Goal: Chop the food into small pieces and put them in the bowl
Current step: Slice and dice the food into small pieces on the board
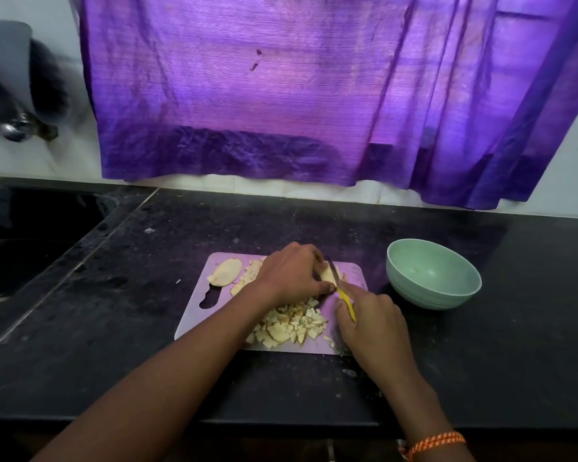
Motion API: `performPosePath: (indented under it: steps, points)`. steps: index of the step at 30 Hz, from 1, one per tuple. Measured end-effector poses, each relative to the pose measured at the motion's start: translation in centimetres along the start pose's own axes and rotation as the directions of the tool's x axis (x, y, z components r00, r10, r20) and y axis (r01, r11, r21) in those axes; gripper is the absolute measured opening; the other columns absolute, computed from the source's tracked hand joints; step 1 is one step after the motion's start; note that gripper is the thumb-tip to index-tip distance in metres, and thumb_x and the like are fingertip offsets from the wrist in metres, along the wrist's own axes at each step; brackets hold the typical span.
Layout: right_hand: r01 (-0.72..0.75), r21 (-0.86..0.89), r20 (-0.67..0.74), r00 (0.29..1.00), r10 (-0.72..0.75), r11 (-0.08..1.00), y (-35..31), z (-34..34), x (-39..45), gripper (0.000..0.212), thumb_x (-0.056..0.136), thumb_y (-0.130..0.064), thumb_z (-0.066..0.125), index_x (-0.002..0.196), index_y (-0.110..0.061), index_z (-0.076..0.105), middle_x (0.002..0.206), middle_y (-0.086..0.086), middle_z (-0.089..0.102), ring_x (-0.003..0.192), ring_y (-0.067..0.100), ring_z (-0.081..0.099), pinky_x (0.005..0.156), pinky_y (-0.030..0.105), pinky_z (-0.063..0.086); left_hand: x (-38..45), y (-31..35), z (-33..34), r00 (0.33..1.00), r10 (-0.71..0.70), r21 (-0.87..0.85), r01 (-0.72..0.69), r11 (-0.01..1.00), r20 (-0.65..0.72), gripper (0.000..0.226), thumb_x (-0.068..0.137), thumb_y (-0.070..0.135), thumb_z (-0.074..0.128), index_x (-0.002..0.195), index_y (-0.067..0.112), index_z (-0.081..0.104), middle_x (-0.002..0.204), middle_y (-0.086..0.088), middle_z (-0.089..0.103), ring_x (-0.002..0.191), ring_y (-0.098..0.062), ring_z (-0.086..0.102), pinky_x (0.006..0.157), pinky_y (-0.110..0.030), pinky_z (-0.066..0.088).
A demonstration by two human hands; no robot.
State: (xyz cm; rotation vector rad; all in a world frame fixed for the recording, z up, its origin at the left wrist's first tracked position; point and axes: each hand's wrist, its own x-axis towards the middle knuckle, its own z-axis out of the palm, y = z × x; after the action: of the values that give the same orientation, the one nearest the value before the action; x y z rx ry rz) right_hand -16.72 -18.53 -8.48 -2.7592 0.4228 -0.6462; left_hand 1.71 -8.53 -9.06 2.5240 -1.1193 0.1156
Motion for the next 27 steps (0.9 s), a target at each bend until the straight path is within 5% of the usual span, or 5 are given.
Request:
performPosePath:
  steps: [15,27]
  points:
    - [-0.037,-0.029,0.049,0.998,0.038,0.999,-0.3,-0.6,0.0,0.043,0.101,-0.036,0.047,0.143,-0.040,0.052,0.102,0.009,0.069,0.094,0.034,0.063,0.073,0.041,0.048,-0.6,0.7,-0.6,1.000,-0.001,-0.040,0.000,0.999,-0.018,0.057,0.085,0.064,0.078,0.125,0.024,0.072,0.130,0.011,0.067,0.117,-0.012,0.058,0.081,-0.036,0.053]
    - [-0.034,-0.026,0.087,0.996,0.036,0.999,-0.7,-1.3,-0.9,0.038,0.104,-0.035,0.044,0.141,-0.037,0.053,0.106,0.005,0.066,0.097,0.028,0.062,0.069,0.036,0.037,-0.3,0.4,-0.3,1.000,-0.007,0.000,0.007,1.000,-0.006,0.058,0.083,0.073,0.071,0.120,0.029,0.074,0.132,0.012,0.066,0.116,-0.013,0.059,0.084,-0.040,0.056]
